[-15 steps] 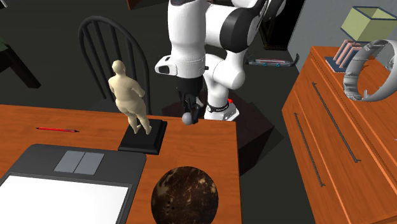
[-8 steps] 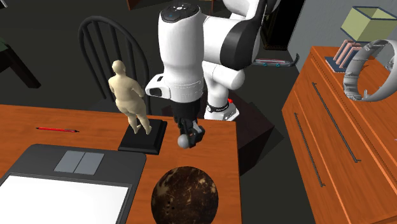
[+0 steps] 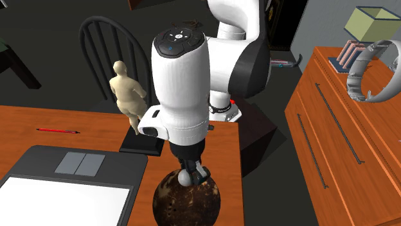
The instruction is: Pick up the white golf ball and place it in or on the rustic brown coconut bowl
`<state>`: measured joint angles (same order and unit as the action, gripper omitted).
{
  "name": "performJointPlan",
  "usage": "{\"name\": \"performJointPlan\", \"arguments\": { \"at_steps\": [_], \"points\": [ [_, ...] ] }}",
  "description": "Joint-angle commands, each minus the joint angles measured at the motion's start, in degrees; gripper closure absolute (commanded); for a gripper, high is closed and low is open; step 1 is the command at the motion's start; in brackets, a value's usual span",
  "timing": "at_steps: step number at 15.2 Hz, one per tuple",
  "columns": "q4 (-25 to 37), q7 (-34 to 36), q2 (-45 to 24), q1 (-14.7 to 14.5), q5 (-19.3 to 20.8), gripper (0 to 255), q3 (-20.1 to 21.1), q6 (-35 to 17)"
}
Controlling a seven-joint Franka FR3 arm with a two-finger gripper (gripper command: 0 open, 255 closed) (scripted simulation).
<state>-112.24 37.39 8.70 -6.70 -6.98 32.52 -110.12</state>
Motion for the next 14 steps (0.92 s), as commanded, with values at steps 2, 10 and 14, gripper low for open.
{"name": "performJointPlan", "arguments": {
  "at_steps": [2,10,14],
  "points": [
    [4.9,2.9,-5.7,-0.1,3.3,255,1.5,-0.2],
    [-0.4,3.1,-6.6,-0.3,3.8,255,1.7,-6.3],
    [-2.8,3.3,-7.4,-0.4,4.2,255,1.8,-9.3]
  ]
}}
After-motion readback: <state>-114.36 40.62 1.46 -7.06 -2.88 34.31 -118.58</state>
